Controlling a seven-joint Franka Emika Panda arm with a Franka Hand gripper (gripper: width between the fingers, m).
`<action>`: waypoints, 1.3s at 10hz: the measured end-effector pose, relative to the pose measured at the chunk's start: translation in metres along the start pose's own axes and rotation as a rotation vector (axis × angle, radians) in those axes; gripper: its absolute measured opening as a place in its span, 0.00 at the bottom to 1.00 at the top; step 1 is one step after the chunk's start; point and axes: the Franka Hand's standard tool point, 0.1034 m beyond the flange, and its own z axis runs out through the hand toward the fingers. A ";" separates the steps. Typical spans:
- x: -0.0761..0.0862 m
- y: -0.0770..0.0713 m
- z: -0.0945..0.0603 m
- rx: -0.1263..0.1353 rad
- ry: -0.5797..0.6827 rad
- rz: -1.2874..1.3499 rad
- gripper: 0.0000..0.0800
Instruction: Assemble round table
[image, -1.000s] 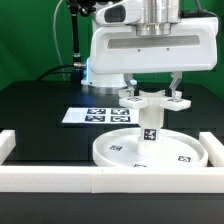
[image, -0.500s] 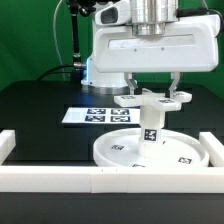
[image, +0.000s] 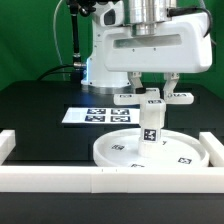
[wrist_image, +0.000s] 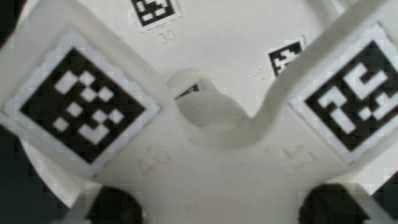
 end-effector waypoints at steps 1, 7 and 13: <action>0.000 -0.001 0.000 0.009 0.000 0.137 0.55; 0.001 -0.003 0.000 0.031 -0.010 0.710 0.55; -0.001 -0.003 0.001 0.035 -0.023 0.937 0.77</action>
Offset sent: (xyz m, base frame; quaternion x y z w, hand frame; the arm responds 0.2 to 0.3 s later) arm -0.0049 0.0083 -0.0039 0.0008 -0.0109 0.2121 0.9772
